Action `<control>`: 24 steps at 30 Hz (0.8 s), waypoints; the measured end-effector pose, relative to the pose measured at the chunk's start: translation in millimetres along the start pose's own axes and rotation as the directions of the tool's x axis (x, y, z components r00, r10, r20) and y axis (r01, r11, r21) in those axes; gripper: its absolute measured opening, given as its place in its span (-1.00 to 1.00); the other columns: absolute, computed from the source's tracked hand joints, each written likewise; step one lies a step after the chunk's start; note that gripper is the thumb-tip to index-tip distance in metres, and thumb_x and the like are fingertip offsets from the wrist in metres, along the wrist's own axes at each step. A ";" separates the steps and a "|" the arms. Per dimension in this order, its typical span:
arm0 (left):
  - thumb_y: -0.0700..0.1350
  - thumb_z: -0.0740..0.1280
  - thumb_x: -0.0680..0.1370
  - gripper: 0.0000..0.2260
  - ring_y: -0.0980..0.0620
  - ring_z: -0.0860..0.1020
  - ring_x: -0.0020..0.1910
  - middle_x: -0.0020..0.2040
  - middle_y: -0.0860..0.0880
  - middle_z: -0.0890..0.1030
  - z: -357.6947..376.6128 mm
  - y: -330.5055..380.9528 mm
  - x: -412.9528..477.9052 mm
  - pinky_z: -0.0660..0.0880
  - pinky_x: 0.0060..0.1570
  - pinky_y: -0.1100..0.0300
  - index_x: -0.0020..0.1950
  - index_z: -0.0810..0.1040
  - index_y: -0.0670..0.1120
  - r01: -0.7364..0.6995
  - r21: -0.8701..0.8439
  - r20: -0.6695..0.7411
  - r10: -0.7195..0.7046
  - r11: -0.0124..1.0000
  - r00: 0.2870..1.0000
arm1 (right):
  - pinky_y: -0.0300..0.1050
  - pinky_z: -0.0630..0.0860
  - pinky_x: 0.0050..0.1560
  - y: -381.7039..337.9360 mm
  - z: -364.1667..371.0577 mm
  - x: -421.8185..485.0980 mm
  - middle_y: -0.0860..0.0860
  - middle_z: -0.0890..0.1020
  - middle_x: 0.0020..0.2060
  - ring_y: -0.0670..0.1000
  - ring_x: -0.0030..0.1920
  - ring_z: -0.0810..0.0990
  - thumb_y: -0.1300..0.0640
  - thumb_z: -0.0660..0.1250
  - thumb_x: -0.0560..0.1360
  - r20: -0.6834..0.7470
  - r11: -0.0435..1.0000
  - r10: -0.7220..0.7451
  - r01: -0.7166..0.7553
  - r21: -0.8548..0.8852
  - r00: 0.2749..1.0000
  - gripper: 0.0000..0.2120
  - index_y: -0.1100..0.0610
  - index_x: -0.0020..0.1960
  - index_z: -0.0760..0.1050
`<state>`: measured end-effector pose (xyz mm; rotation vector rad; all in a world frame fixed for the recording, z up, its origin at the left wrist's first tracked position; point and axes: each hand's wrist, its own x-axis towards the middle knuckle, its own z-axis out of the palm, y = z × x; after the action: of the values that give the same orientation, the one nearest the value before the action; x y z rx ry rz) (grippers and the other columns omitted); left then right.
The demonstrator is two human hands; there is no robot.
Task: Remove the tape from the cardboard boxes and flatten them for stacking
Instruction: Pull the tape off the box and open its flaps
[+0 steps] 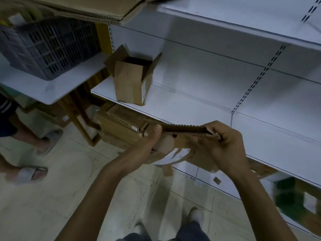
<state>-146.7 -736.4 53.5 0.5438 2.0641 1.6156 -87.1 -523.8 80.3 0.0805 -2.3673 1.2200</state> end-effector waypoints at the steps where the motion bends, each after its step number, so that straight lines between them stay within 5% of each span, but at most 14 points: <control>1: 0.52 0.04 0.36 -0.60 0.42 0.46 0.11 0.12 0.40 0.50 4.3 8.1 0.2 0.37 0.11 0.26 0.05 0.49 0.47 -0.005 0.080 0.023 0.003 0.997 1.000 | -0.40 0.47 -0.18 0.0 -0.5 0.1 -0.11 0.65 -0.24 -0.15 -0.20 0.61 0.36 0.48 0.35 -0.018 1.000 0.024 -0.024 0.001 1.000 -0.74 0.01 -0.15 0.61; 3: 0.46 0.18 0.39 -0.70 0.44 0.40 0.19 0.28 0.31 0.44 0.1 11.9 -5.7 0.33 0.07 0.34 0.06 0.49 0.46 -0.118 0.246 0.025 0.116 0.962 0.993 | -0.39 0.49 -0.17 -0.1 -2.0 0.7 -0.08 0.68 -0.22 -0.13 -0.18 0.63 0.35 0.45 0.39 -0.051 0.996 0.092 -0.092 0.003 0.994 -0.78 0.05 -0.11 0.63; 5: 0.43 0.29 0.34 -0.55 0.34 0.13 0.43 0.53 0.26 0.02 -12.6 8.6 -2.2 0.27 0.24 0.31 0.21 0.36 0.47 -0.212 0.452 -0.015 0.245 0.867 0.970 | -0.43 0.48 -0.22 -2.1 -6.0 1.1 -0.17 0.67 -0.27 -0.18 -0.22 0.62 0.32 0.45 0.40 -0.058 0.991 0.123 -0.120 0.051 0.991 -0.73 -0.07 -0.13 0.60; 9: 0.30 0.42 0.33 -0.16 0.03 -0.11 0.53 0.57 -0.03 -0.08 -40.2 7.1 9.5 0.04 0.45 -0.15 0.51 0.16 0.11 -0.151 0.774 -0.178 0.439 0.615 0.881 | -0.43 0.51 -0.25 -11.9 -8.8 3.7 -0.23 0.68 -0.16 -0.21 -0.14 0.65 0.09 0.48 0.34 -0.024 0.936 0.246 -0.231 0.266 0.969 -0.79 -0.15 -0.09 0.59; 11: 0.27 0.45 0.31 -0.02 0.05 -0.16 0.51 0.56 -0.14 -0.13 -44.5 8.9 14.7 -0.01 0.44 -0.05 0.55 0.02 -0.02 -0.070 0.745 -0.390 0.519 0.663 0.761 | -0.40 0.54 -0.22 -15.4 -8.4 5.2 -0.18 0.68 -0.07 -0.15 -0.07 0.66 -0.01 0.46 0.28 -0.032 0.886 0.293 -0.258 0.384 0.956 -0.73 -0.14 -0.02 0.59; 14: 0.35 0.48 0.22 0.14 0.30 -0.12 0.47 0.56 0.07 -0.13 -45.3 17.7 22.3 0.07 0.45 0.11 0.55 -0.15 0.05 -0.168 0.354 -0.645 0.370 0.920 0.669 | -0.25 0.59 -0.11 -26.0 -13.4 16.8 -0.06 0.69 0.00 -0.03 0.01 0.67 -0.03 0.48 0.24 -0.045 0.817 0.301 -0.233 0.527 0.953 -0.66 -0.08 0.01 0.62; 16: 0.28 0.53 0.21 0.06 0.29 0.19 0.43 0.50 0.18 0.17 -56.3 33.0 24.1 0.31 0.39 0.15 0.55 0.01 0.09 -0.273 0.125 -0.652 0.287 0.954 0.702 | -0.20 0.60 -0.06 -34.5 -24.1 37.1 -0.02 0.69 0.02 0.01 0.04 0.66 0.00 0.49 0.23 -0.074 0.805 0.288 -0.199 0.558 0.955 -0.61 -0.02 0.05 0.60; 18: 0.19 0.50 0.26 -0.30 0.25 0.51 0.18 0.23 0.15 0.54 -77.0 54.7 25.6 0.54 0.09 0.25 0.34 0.40 0.03 -0.347 0.166 -0.663 0.365 0.923 0.654 | -0.21 0.59 -0.07 -42.6 -40.7 69.0 -0.02 0.69 0.01 0.01 0.03 0.67 0.09 0.47 0.25 -0.127 0.809 0.230 -0.117 0.576 0.965 -0.58 0.05 0.11 0.56; 21: 0.16 0.43 0.33 -0.75 0.25 0.58 -0.23 -0.23 0.22 0.59 -109.2 110.0 30.0 0.52 -0.32 0.38 -0.09 0.48 0.14 -0.483 0.289 -0.636 0.542 0.827 0.549 | -0.25 0.59 -0.13 -66.7 -66.8 130.5 -0.02 0.70 -0.02 -0.01 0.00 0.68 0.04 0.51 0.19 -0.210 0.809 0.156 -0.003 0.588 0.965 -0.51 0.06 0.11 0.55; 24: 0.02 0.45 0.39 -0.80 0.17 0.63 -0.21 -0.19 0.12 0.66 -135.3 177.5 38.9 0.54 -0.31 0.34 -0.08 0.49 0.06 -0.618 0.245 -0.658 0.596 0.747 0.461 | -0.23 0.59 -0.10 -107.0 -80.6 188.4 -0.04 0.69 0.02 -0.04 0.02 0.67 -0.08 0.52 0.21 -0.279 0.845 0.028 0.126 0.519 0.960 -0.49 -0.02 0.13 0.53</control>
<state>-251.9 -780.1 249.3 0.8194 2.5398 2.6160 -195.4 -495.1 282.5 0.1387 -1.7206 1.7111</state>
